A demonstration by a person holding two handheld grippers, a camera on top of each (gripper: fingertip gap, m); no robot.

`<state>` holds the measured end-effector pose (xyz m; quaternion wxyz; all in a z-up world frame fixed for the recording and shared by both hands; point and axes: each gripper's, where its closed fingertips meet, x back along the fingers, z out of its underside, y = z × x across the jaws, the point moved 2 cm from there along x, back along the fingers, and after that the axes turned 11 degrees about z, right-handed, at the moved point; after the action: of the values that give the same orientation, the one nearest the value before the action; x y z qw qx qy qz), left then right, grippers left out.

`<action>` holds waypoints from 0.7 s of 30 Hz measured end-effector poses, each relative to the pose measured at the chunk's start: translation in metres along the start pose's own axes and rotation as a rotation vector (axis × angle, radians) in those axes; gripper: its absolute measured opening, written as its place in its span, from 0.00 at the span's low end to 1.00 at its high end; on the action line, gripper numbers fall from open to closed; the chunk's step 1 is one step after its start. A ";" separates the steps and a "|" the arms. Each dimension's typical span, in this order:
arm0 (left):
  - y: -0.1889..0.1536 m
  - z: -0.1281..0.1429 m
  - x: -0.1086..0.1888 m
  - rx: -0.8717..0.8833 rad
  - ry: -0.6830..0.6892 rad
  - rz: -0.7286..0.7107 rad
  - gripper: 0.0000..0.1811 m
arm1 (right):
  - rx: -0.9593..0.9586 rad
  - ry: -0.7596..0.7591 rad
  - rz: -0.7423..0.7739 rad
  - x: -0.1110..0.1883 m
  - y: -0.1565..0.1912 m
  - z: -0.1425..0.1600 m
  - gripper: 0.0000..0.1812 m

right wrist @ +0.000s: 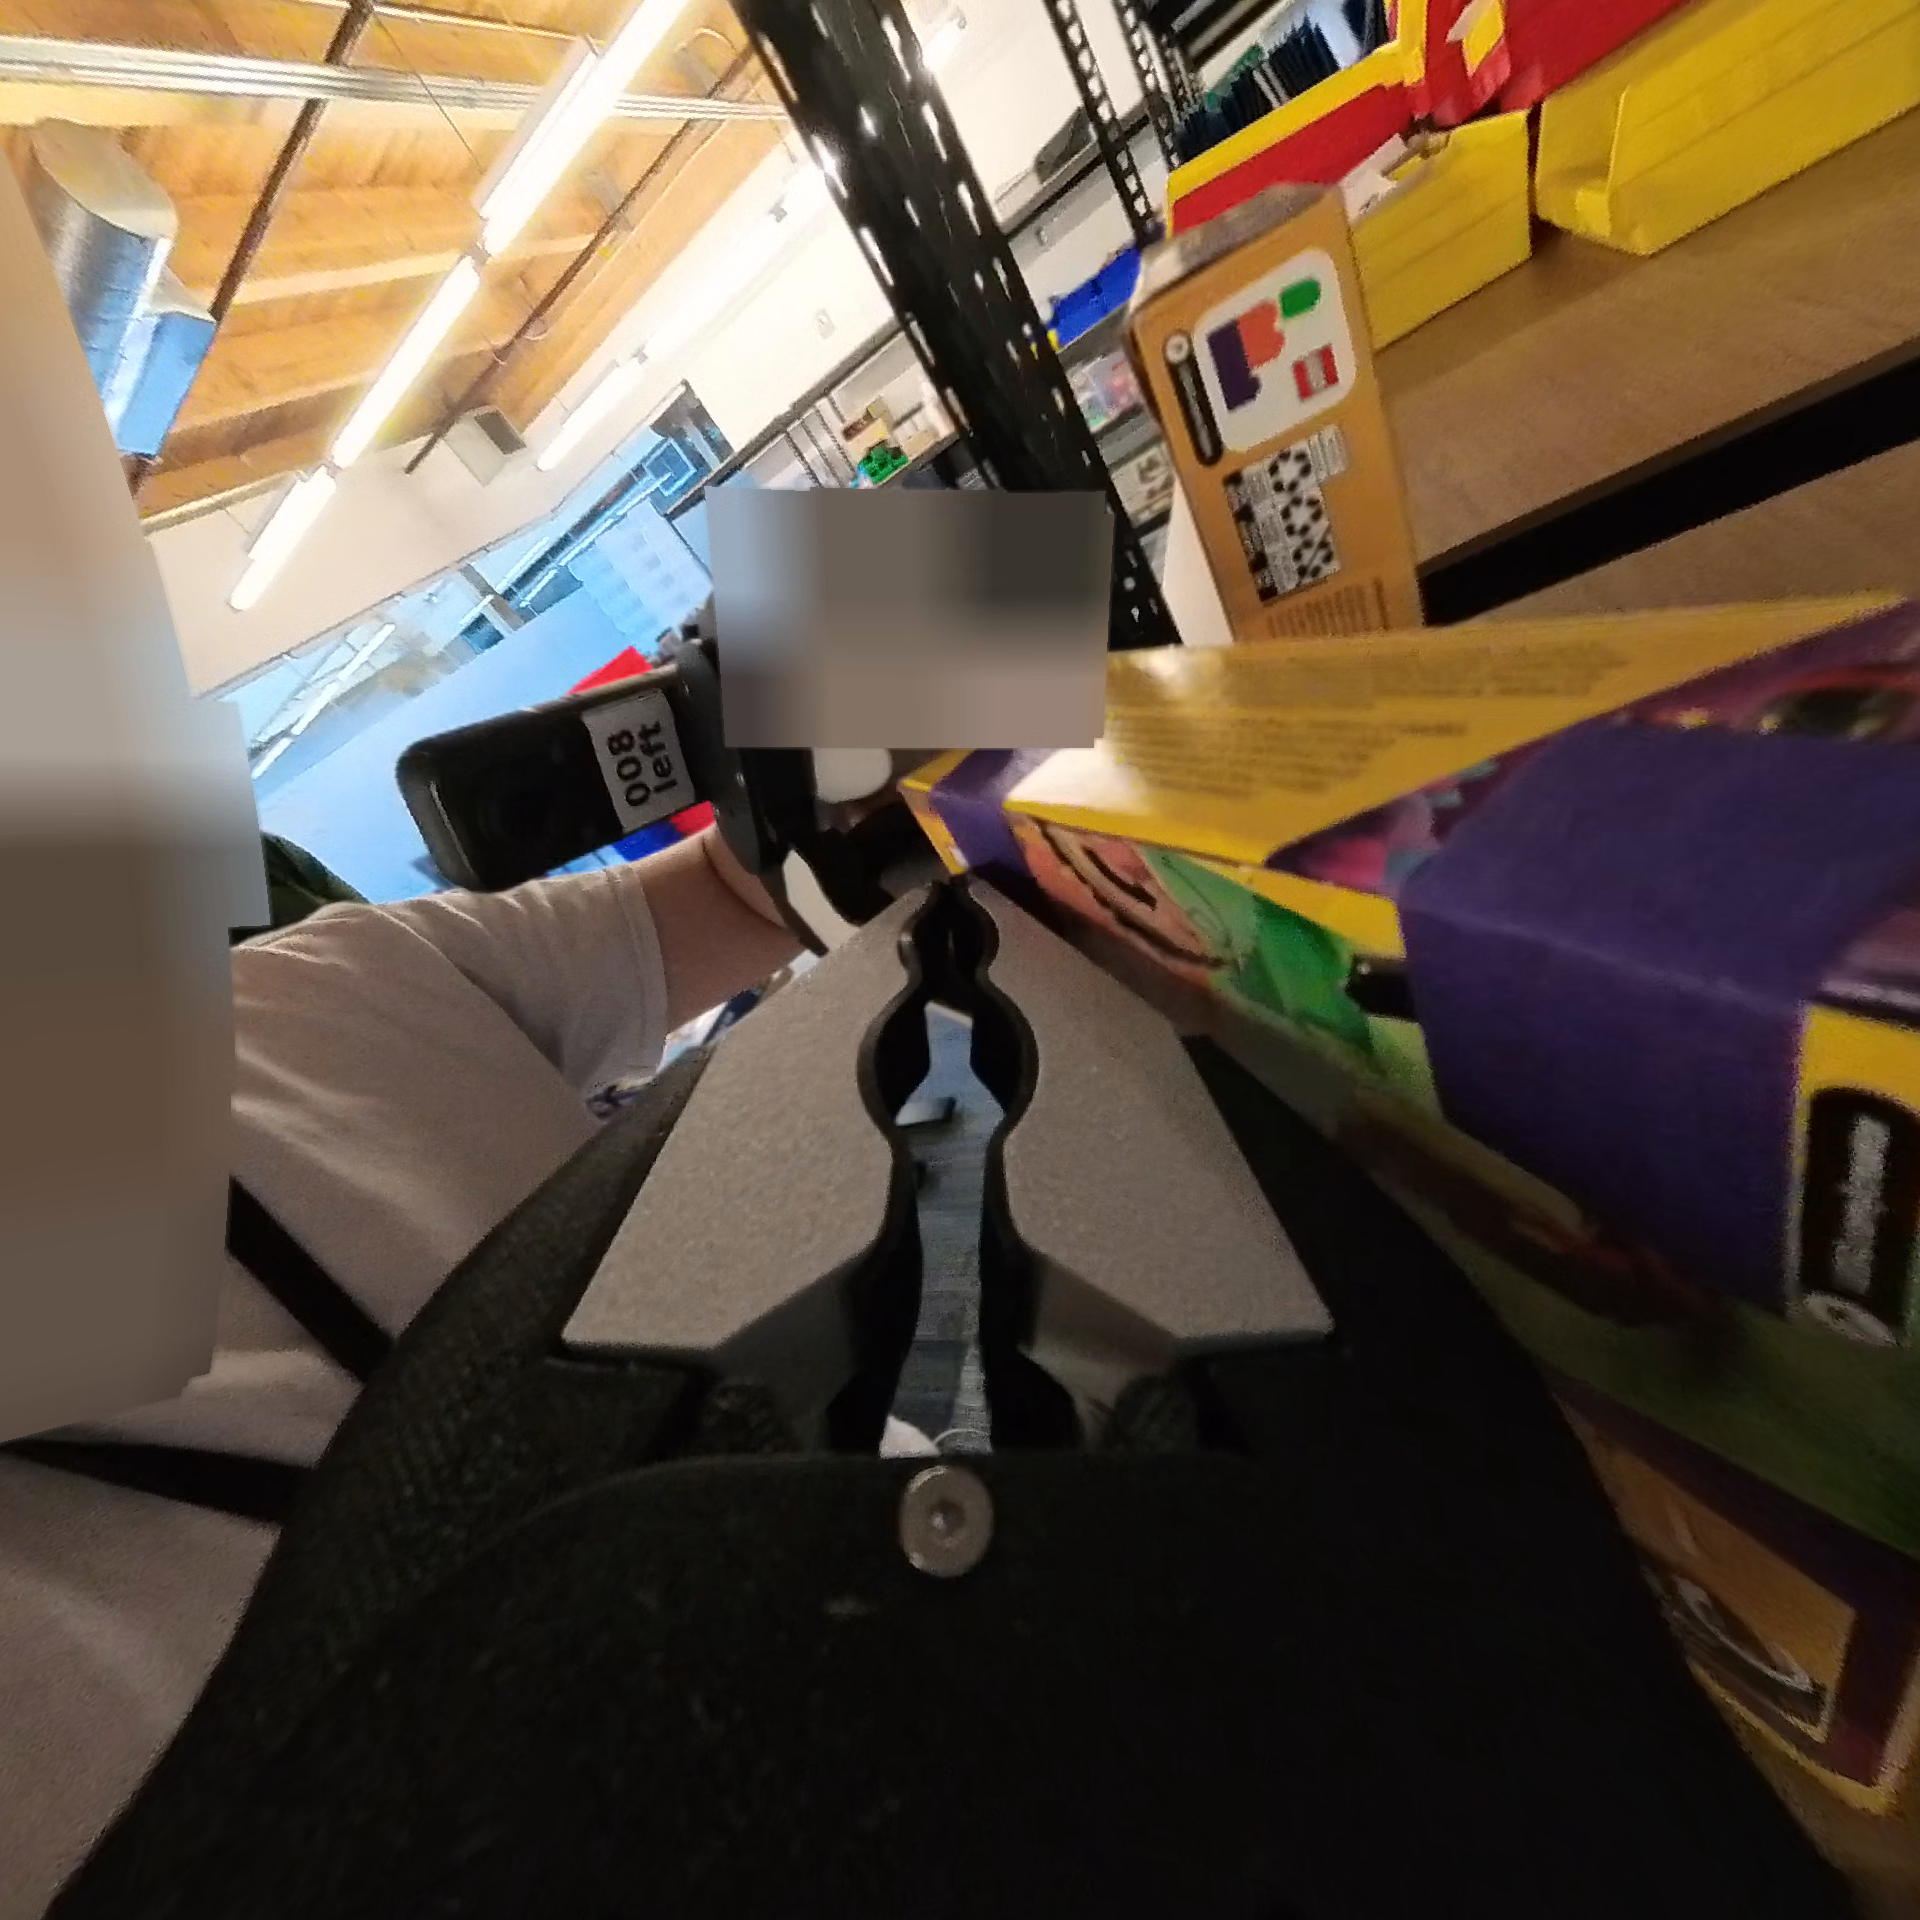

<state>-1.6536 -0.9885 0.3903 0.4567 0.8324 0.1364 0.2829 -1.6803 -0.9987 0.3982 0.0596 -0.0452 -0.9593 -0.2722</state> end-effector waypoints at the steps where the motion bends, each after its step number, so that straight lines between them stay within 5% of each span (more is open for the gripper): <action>1: 0.000 0.000 0.000 0.003 -0.001 -0.001 0.34 | -0.013 0.013 -0.004 -0.001 -0.003 0.004 0.00; 5: 0.001 0.002 0.000 0.000 -0.004 -0.007 0.33 | -0.052 0.041 -0.015 0.001 -0.010 0.018 0.00; 8: -0.001 -0.005 -0.001 -0.007 -0.025 -0.001 0.32 | -0.030 -0.057 -0.144 0.012 0.013 0.002 0.00; 13: -0.001 -0.003 -0.003 -0.021 -0.012 -0.001 0.33 | 0.015 -0.044 -0.039 0.014 -0.001 -0.010 0.00; 18: 0.001 0.001 -0.003 0.006 -0.015 -0.003 0.34 | -0.005 0.027 0.031 0.012 -0.023 0.017 0.00; 21: 0.000 -0.004 -0.003 0.013 -0.040 0.007 0.33 | -0.030 -0.086 -0.106 0.020 -0.001 -0.001 0.00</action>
<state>-1.6587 -0.9867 0.3909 0.4530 0.8412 0.1262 0.2668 -1.6997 -0.9989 0.4010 0.0033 -0.0071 -0.9579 -0.2870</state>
